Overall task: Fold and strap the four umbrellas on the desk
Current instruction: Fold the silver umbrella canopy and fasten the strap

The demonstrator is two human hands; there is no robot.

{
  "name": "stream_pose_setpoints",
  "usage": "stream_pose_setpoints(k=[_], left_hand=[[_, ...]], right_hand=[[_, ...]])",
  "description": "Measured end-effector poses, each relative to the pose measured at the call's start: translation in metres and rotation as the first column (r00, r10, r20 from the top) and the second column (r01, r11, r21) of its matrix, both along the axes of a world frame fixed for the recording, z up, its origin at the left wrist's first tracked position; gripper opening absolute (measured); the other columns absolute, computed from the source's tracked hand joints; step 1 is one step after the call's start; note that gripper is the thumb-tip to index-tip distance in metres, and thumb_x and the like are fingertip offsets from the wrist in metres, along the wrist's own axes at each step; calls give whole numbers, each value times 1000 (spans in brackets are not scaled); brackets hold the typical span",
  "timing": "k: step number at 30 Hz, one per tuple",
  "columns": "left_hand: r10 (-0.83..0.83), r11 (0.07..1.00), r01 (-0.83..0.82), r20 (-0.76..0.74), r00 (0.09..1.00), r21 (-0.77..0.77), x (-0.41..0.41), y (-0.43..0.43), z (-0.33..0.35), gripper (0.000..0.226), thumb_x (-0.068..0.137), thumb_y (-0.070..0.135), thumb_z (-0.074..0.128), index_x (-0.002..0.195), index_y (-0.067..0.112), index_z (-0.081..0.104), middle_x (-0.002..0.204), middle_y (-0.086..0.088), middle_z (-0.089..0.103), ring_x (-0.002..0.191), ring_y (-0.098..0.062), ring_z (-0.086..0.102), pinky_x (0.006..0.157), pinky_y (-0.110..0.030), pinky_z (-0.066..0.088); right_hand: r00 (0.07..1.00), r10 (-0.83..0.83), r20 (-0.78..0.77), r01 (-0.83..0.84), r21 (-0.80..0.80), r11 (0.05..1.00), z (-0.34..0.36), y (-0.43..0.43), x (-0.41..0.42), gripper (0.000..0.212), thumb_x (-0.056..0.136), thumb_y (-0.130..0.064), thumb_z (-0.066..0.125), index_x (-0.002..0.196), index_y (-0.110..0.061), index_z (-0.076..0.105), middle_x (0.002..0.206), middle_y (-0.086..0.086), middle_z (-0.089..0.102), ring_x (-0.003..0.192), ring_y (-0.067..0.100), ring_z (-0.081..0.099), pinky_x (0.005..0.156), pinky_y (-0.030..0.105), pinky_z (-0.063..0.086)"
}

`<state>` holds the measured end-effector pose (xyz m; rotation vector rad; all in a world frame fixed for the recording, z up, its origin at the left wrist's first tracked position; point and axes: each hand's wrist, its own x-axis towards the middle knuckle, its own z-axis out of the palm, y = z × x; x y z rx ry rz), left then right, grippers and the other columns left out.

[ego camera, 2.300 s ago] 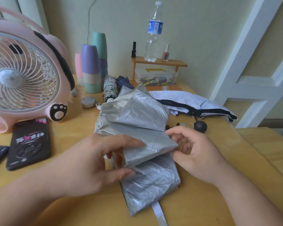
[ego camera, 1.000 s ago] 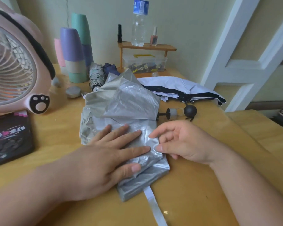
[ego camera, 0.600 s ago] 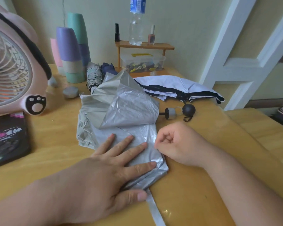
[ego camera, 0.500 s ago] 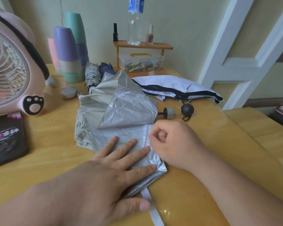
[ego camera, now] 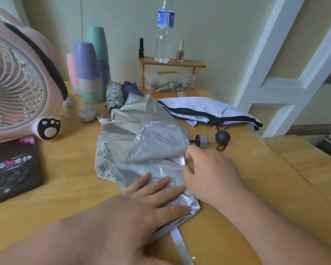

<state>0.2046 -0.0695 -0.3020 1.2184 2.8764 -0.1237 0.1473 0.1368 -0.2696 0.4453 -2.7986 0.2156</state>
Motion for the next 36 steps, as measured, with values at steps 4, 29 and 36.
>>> stream_pose_setpoints(k=[4, 29, 36], left_hand=[[-84, 994, 91, -110, 990, 59, -2, -2, -2, 57, 99, 64, 12, 149, 45, 32, 152, 13, 51, 139, -12, 50, 103, -45, 51], [590, 452, -346, 15, 807, 822, -60, -80, 32, 42, 87, 23, 77, 123, 41, 64, 106, 26, 63, 83, 7, 57, 81, -8, 39], [434, 648, -274, -50, 899, 711, -56, -78, 22, 29, 64, 16, 67, 85, 36, 71, 110, 32, 55, 100, 5, 53, 84, -16, 44]], right_hand=[[988, 24, 151, 87, -685, 724, 0, 5, -15, 28, 83, -25, 78, 101, -27, 56, 87, -7, 64, 76, 7, 59, 70, 16, 48], [679, 733, -42, 91, -986, -141, 26, 4, -58, 62, 51, -27, 97, 108, -14, 77, 106, 18, 74, 100, 30, 70, 86, 34, 57], [626, 688, 367, 6, -884, 467, 32, 14, -39, 45, 69, -36, 86, 109, -18, 77, 85, 24, 72, 80, 22, 67, 78, 28, 49]])
